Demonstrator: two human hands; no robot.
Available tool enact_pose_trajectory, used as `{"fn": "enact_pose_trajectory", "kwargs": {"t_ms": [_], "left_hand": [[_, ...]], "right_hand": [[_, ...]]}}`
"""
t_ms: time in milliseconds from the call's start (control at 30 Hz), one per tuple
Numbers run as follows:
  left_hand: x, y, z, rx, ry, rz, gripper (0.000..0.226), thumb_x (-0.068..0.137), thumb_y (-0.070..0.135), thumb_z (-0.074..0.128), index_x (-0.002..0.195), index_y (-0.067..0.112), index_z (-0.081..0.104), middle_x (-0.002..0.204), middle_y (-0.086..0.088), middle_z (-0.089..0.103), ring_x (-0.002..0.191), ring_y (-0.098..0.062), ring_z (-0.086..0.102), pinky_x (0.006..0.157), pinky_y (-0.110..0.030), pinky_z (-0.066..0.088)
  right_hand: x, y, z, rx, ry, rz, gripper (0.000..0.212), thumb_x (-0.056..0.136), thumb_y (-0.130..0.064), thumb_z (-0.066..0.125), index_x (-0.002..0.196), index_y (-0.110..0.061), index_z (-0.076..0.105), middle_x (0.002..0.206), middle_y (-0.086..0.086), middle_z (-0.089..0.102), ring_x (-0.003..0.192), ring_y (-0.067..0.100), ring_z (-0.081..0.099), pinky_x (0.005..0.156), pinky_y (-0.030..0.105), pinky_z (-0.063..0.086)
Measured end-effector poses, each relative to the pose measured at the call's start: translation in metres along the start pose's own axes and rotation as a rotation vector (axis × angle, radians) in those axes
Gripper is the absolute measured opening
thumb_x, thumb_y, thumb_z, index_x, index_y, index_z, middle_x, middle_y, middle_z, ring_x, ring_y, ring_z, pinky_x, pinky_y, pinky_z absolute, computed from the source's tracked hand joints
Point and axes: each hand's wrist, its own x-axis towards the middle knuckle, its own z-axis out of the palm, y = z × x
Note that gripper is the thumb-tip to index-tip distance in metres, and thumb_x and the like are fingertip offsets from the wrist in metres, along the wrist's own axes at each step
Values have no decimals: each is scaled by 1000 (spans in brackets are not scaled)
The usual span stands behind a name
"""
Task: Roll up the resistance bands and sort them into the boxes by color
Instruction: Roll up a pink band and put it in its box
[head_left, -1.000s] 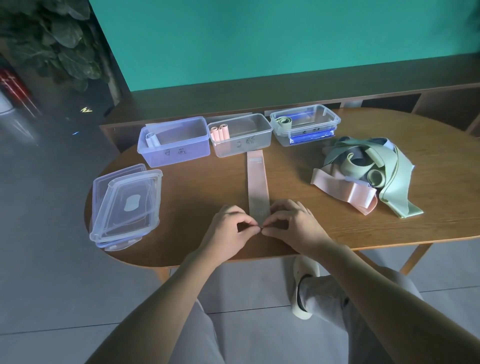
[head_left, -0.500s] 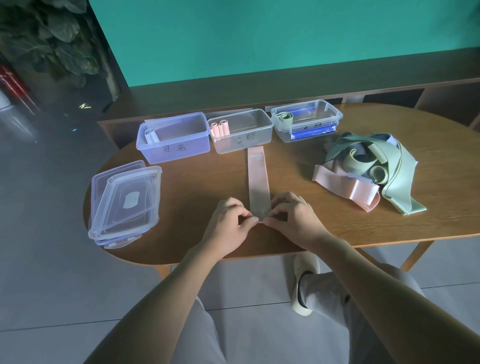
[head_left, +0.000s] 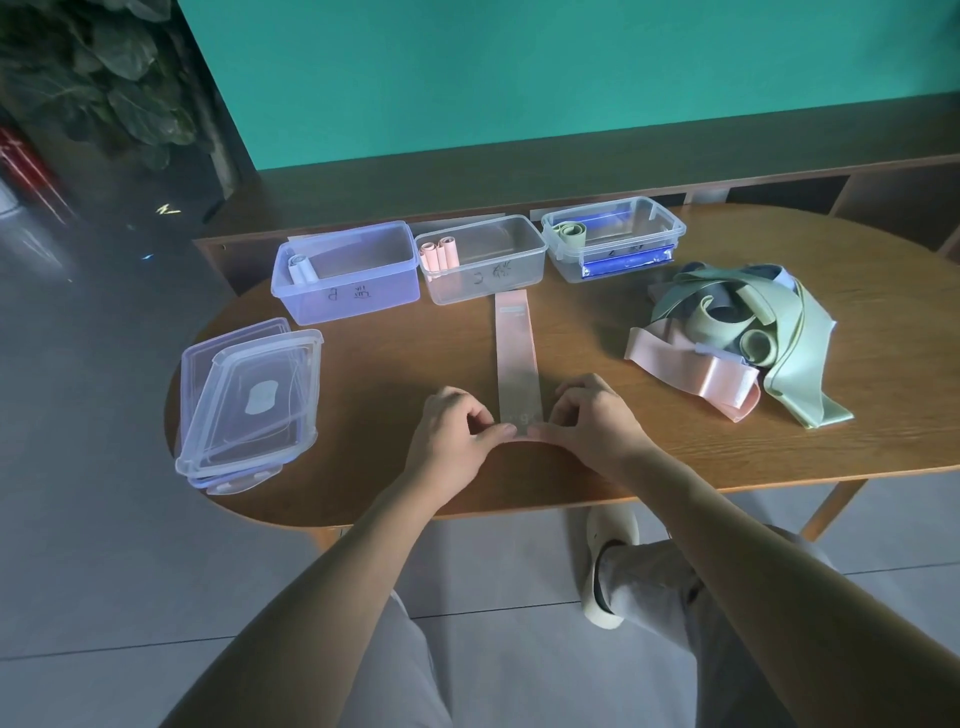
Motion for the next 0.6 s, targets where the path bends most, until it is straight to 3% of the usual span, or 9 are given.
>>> {"fn": "enact_pose_trajectory", "kwargs": {"t_ms": [133,267,433,600], "left_hand": [[-5,1,2,-36,7,177,13,86,30,78,85,25,66,93,13,60,88,-7,57,73,-40,56],[-5,1,-1,-42,-64,321,8,91,15,74,90,23,76,91,14,67,89,-6,60,77,-36,55],[-2,-4,2,22,-68,342,10,94,15,70,93,23,76,94,10,60,92,-5,54,81,-31,52],[-3,-4,1,42,-72,344,8,95,17,68,94,21,76,96,9,56,93,-3,51,82,-23,47]], "right_hand": [[0,1,1,20,7,-12,28,79,-45,83,72,-24,65,115,-7,53,99,13,52,65,12,36],[1,3,2,21,15,-33,26,79,-43,83,75,-25,65,111,-8,53,99,14,52,69,13,36],[-4,3,4,-6,26,-149,15,86,-37,77,82,-32,63,113,-10,56,101,12,52,86,27,48],[-4,8,5,-29,-50,-293,19,96,-28,65,86,-44,66,118,-12,57,111,13,50,102,36,39]]}}
